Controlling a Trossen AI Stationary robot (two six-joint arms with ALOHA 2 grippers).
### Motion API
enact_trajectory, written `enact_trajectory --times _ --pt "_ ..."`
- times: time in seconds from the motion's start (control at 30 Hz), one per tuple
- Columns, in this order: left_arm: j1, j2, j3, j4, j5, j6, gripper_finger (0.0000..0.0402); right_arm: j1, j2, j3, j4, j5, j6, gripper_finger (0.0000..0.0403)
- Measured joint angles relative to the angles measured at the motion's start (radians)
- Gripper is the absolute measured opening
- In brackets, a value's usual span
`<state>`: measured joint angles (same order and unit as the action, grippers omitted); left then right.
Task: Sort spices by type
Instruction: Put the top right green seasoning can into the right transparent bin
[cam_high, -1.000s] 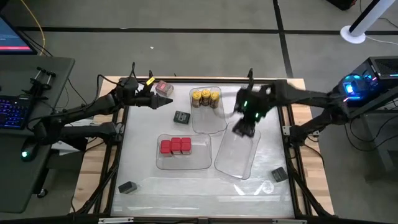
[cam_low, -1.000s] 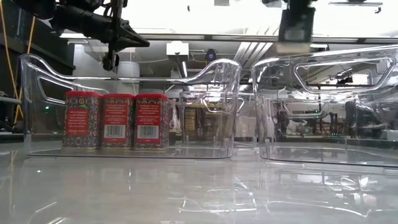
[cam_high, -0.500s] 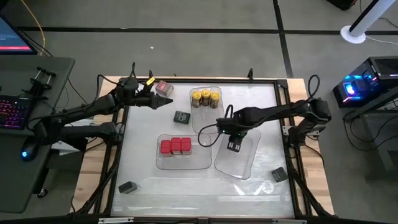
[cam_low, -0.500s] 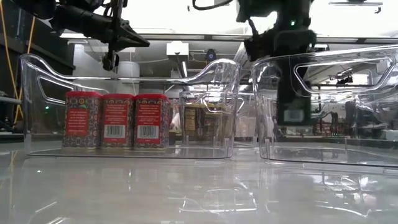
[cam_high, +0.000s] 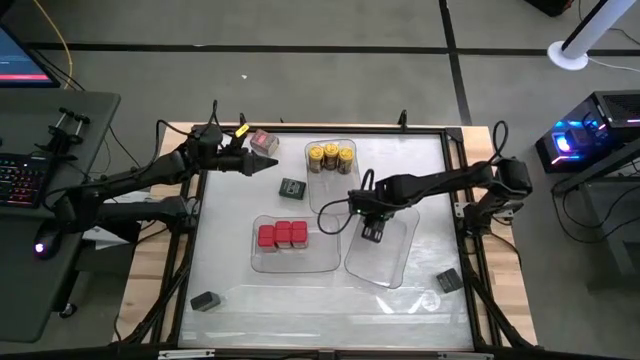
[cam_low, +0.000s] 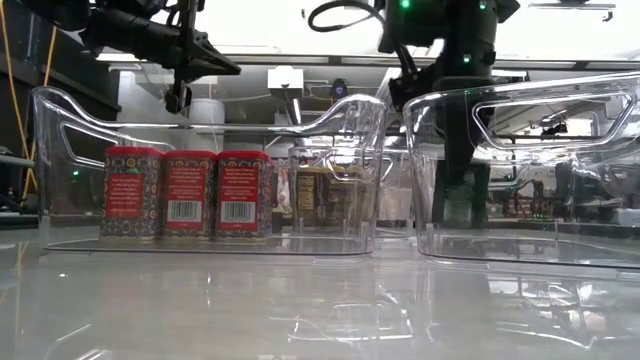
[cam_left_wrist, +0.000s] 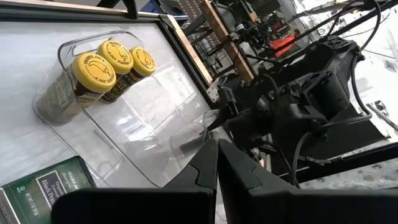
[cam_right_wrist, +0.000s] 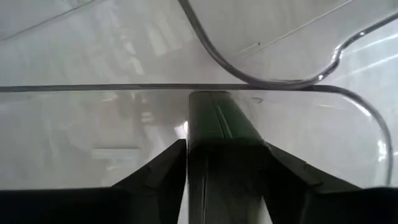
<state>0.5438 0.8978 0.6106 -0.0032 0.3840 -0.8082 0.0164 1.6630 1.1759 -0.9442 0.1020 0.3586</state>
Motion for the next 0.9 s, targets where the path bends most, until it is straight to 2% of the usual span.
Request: enact_trajectory --times 0.17,0.27,0.47,0.6,0.77,0.9 --pt "0.0 0.0 0.0 0.0 0.0 0.0 0.0 -0.024 0.0 0.011 -0.027 -0.009 -0.003 0.0218" --pt "0.0 0.0 0.0 0.0 0.0 0.0 0.0 -0.041 0.0 0.065 -0.089 -0.014 -0.039 0.0234" --pt "0.0 0.0 0.0 -0.001 0.0 0.0 0.0 -0.071 -0.04 0.222 -0.246 -0.019 -0.154 0.0238" --pt "0.0 0.0 0.0 -0.004 0.0 0.007 0.0 -0.09 -0.105 0.271 -0.301 -0.02 -0.125 0.0237" --pt "0.0 0.0 0.0 -0.033 0.0 0.018 0.0 -0.095 -0.228 0.181 -0.331 -0.025 0.041 0.0205" --pt "0.0 0.0 0.0 -0.049 0.0 0.04 0.0 -0.084 -0.349 0.035 -0.295 -0.039 0.238 0.0124"
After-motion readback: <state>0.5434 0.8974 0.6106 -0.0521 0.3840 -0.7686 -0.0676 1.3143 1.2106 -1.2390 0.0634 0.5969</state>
